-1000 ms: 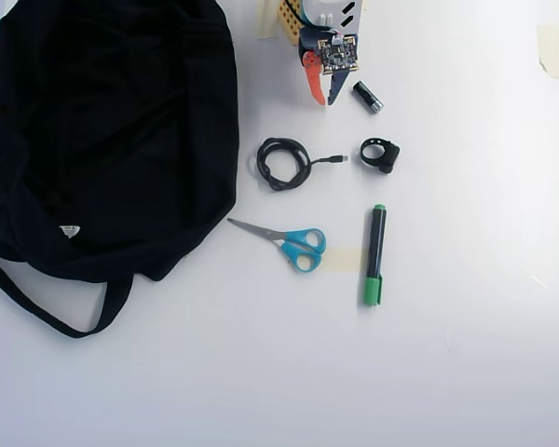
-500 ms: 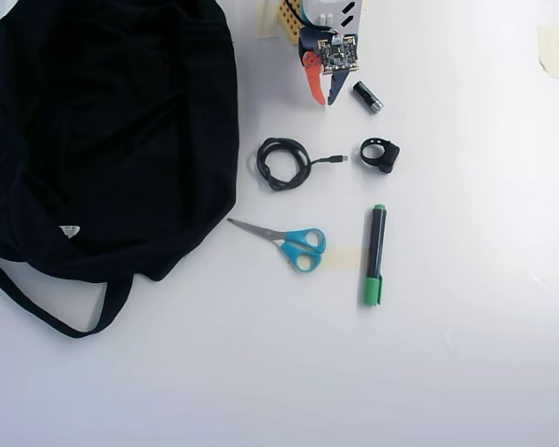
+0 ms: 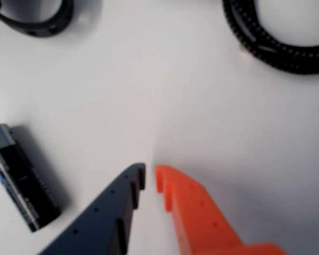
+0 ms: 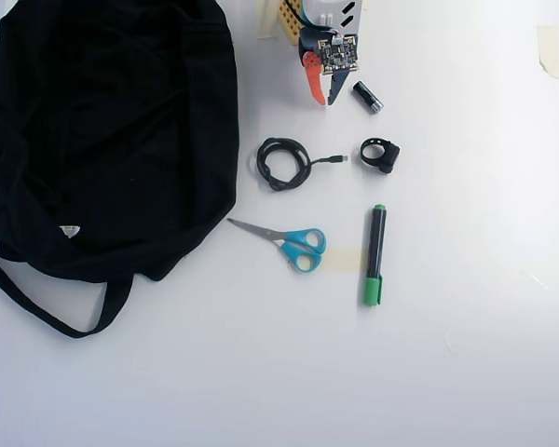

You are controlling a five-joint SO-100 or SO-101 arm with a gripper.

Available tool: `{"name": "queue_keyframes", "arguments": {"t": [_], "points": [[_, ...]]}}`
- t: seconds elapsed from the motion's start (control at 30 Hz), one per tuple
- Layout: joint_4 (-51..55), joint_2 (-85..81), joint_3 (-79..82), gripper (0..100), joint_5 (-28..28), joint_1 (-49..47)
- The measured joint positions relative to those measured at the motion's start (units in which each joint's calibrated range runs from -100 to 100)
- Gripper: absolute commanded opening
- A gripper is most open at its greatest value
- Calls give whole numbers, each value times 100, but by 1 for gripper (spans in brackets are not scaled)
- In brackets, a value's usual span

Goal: Put the cable into the black bag

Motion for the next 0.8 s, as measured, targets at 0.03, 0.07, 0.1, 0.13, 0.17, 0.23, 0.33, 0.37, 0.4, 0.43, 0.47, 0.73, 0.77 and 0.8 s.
{"name": "queue_keyframes", "arguments": {"t": [0.03, 0.07, 0.1, 0.13, 0.17, 0.23, 0.33, 0.37, 0.4, 0.43, 0.47, 0.73, 0.77, 0.8], "points": [[0, 0, 0, 3, 0, 0], [0, 0, 0, 3, 0, 0], [0, 0, 0, 3, 0, 0], [-17, 0, 0, 3, 0, 0], [-34, 0, 8, 3, -10, 0], [-112, 0, 16, 3, -10, 0], [-386, 0, 39, 3, -10, 0], [-515, 0, 39, 3, -10, 0], [-644, 25, 39, 3, -10, 0], [-807, 66, 39, 3, -10, 0], [-970, 149, 39, 3, -10, 0], [-2963, 1295, 47, 3, -10, -140], [-3263, 1411, 47, 3, -10, -169], [-3572, 1528, 47, 2, -10, -198]]}}
